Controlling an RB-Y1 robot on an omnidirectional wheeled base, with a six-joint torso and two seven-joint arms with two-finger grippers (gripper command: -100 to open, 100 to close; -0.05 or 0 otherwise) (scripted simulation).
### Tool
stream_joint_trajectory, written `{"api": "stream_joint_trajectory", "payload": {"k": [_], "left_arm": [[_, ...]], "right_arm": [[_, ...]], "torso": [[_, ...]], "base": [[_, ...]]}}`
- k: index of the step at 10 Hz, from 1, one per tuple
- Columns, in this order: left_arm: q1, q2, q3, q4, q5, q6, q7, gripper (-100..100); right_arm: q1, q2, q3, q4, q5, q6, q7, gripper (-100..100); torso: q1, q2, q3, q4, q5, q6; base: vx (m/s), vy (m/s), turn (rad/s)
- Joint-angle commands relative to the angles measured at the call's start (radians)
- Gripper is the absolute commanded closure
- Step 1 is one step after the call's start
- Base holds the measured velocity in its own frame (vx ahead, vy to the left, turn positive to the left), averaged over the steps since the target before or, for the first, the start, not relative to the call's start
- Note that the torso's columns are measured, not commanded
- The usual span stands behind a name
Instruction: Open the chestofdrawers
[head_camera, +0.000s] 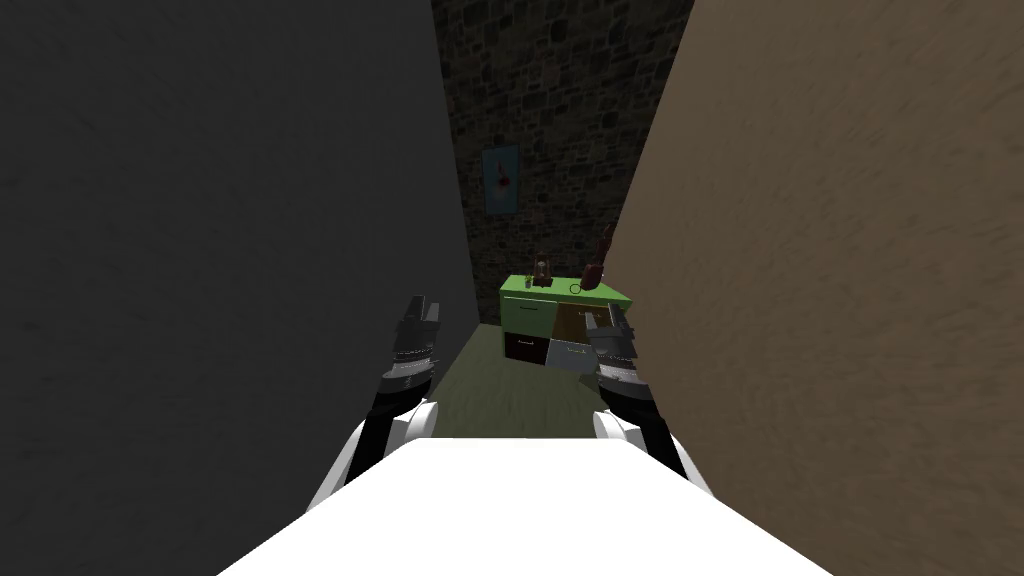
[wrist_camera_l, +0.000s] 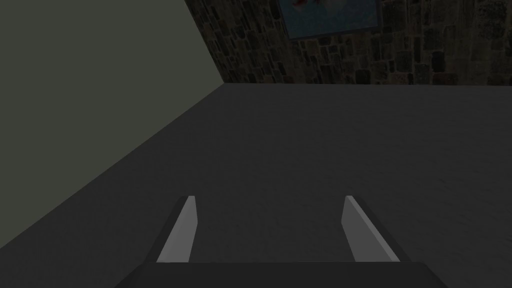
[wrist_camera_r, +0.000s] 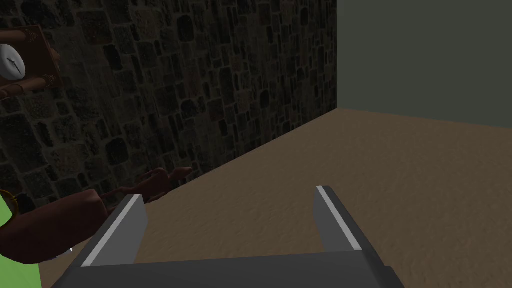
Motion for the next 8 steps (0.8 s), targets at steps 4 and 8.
{"api": "stream_joint_trajectory", "payload": {"k": [4,8], "left_arm": [[0.000,0.000,0.000,0.000,0.000,0.000,0.000,0],[0.000,0.000,0.000,0.000,0.000,0.000,0.000,0]], "right_arm": [[0.000,0.000,0.000,0.000,0.000,0.000,0.000,0],[0.000,0.000,0.000,0.000,0.000,0.000,0.000,0]], "torso": [[0.000,0.248,-0.497,0.248,0.000,0.000],[0.000,0.544,-1.087,0.544,0.000,0.000]], "base": [[0.000,0.000,0.000],[0.000,0.000,0.000]]}}
